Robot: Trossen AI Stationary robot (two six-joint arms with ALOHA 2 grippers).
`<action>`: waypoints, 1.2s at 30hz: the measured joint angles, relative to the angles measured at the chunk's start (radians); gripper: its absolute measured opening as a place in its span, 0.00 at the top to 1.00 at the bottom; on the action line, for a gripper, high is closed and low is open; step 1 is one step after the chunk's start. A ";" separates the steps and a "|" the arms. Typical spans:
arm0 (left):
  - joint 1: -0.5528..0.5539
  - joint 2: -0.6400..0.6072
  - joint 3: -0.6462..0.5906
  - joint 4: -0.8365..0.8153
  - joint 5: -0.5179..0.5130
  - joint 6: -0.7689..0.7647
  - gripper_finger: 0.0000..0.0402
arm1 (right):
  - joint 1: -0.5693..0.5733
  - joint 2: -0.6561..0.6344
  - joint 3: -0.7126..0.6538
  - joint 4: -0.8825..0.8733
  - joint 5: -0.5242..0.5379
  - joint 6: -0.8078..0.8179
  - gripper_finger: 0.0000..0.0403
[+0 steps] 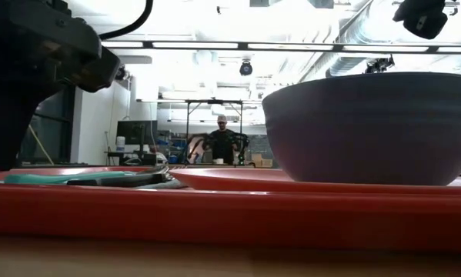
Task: Set up tray
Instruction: Adjust the blue napkin
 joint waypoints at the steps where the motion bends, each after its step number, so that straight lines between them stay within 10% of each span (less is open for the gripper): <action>1: 0.000 0.000 0.000 0.004 -0.003 0.000 0.98 | 0.000 0.000 0.000 0.000 -0.001 0.000 1.00; 36: 0.001 0.061 0.001 0.025 -0.051 -0.026 0.98 | 0.000 0.000 0.000 0.001 -0.002 0.000 1.00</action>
